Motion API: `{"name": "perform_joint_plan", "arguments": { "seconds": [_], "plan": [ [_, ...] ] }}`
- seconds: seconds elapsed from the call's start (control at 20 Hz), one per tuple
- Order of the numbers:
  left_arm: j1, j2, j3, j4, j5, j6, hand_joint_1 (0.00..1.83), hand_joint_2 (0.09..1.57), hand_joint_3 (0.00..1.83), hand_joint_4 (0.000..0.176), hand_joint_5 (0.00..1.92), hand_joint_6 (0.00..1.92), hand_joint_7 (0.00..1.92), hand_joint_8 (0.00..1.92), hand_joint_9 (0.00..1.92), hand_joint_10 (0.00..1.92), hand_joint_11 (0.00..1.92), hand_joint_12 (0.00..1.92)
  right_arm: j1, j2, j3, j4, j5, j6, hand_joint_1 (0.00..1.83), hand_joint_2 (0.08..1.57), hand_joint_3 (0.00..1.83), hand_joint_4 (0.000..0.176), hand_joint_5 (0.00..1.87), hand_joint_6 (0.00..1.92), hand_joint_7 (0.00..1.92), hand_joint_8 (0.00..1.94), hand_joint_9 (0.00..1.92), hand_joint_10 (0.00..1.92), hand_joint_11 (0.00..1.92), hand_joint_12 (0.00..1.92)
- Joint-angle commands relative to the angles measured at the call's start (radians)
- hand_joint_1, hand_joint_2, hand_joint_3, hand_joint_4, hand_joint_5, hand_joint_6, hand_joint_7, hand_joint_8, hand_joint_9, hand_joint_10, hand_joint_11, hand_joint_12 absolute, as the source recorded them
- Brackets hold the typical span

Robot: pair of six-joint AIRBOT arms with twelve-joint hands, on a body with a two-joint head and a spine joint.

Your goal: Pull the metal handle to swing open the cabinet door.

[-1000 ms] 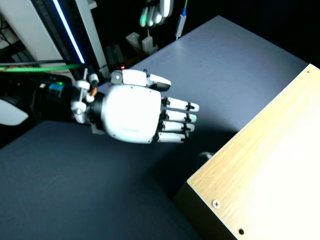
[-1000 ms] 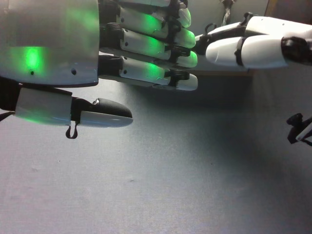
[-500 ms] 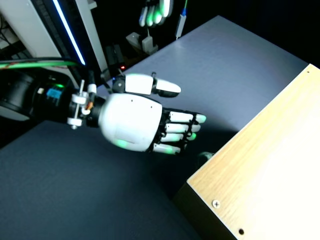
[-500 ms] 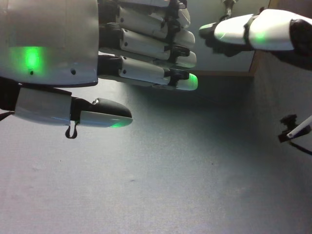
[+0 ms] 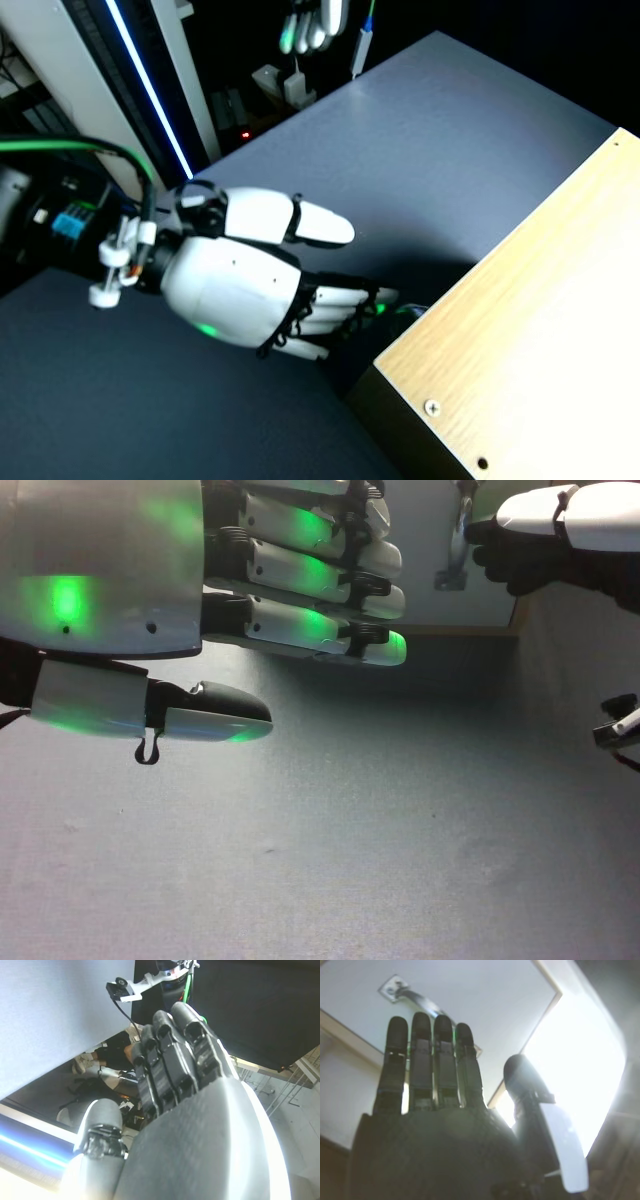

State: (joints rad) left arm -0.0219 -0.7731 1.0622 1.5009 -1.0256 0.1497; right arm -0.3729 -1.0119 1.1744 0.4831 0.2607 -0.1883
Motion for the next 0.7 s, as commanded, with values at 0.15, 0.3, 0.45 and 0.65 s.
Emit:
{"name": "perform_joint_plan", "arguments": {
  "seconds": [0.15, 0.3, 0.45, 0.65],
  "plan": [
    [-0.009, 0.005, -0.001, -0.096, -0.024, 0.012, 0.00, 1.57, 0.04, 0.000, 0.47, 0.00, 0.49, 0.00, 0.46, 0.00, 0.14, 0.78, 0.008, 0.010, 0.032, 0.052, 0.076, 0.008, 0.00, 1.57, 0.10, 0.000, 0.40, 0.00, 0.42, 0.00, 0.39, 0.00, 0.00, 1.03],
    [-0.009, 0.005, -0.001, -0.096, -0.024, 0.012, 0.00, 1.57, 0.04, 0.000, 0.47, 0.00, 0.49, 0.00, 0.47, 0.00, 0.14, 0.78, 0.008, 0.005, 0.055, 0.083, 0.063, 0.008, 0.00, 1.57, 0.09, 0.000, 0.40, 0.00, 0.42, 0.00, 0.39, 0.00, 0.00, 1.03],
    [-0.009, 0.005, -0.001, -0.096, -0.024, 0.012, 0.00, 1.57, 0.04, 0.000, 0.46, 0.00, 0.48, 0.00, 0.46, 0.00, 0.12, 0.78, 0.008, 0.001, 0.059, 0.090, 0.063, 0.008, 0.00, 1.57, 0.09, 0.000, 0.40, 0.00, 0.42, 0.00, 0.39, 0.00, 0.00, 1.03],
    [-0.009, 0.005, -0.001, -0.096, -0.024, 0.012, 0.00, 1.57, 0.03, 0.000, 0.46, 0.00, 0.48, 0.00, 0.45, 0.00, 0.11, 0.77, 0.008, -0.019, 0.069, 0.090, 0.064, 0.008, 0.00, 1.57, 0.09, 0.000, 0.40, 0.00, 0.42, 0.00, 0.40, 0.00, 0.00, 1.04]
  ]
}}
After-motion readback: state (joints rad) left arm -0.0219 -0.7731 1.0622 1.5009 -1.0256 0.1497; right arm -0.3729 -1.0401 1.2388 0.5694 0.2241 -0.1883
